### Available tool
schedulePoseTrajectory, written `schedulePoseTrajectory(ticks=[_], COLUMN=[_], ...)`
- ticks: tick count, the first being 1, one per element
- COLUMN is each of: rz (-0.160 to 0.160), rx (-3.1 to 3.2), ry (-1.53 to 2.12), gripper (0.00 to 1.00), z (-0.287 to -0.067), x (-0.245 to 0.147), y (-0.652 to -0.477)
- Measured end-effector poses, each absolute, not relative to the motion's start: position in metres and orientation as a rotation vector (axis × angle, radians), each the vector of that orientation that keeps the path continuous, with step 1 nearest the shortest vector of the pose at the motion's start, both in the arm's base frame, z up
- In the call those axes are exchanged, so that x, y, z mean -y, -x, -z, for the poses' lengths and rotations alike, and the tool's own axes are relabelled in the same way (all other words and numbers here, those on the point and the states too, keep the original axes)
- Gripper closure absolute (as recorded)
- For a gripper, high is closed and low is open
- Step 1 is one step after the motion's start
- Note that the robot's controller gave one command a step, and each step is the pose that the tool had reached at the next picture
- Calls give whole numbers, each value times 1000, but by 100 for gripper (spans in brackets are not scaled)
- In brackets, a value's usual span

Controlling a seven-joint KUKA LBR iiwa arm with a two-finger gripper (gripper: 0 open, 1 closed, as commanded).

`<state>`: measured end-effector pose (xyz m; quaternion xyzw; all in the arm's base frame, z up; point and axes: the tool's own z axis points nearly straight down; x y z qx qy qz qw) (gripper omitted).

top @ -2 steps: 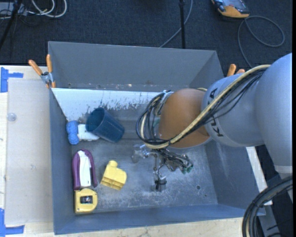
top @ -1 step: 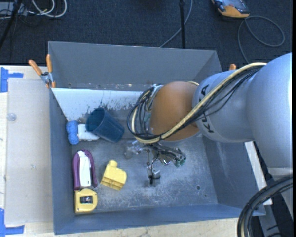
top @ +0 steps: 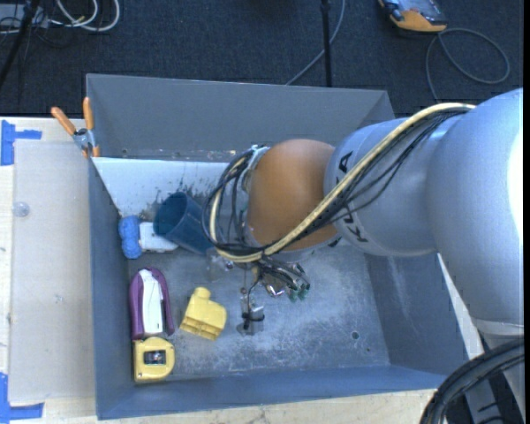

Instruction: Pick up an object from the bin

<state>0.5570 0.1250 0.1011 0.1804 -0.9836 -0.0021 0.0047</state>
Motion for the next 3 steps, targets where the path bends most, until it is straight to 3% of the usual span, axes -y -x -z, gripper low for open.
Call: schedulePoseTrajectory(ticks=[1,2,3], rz=[13,10,8], rx=[3073,2978,2911], ry=[-648,-977,-1173], gripper=[0,0,100], z=[-110,-86,-71], x=[-149,-160,-191], y=[-552,-557,-540])
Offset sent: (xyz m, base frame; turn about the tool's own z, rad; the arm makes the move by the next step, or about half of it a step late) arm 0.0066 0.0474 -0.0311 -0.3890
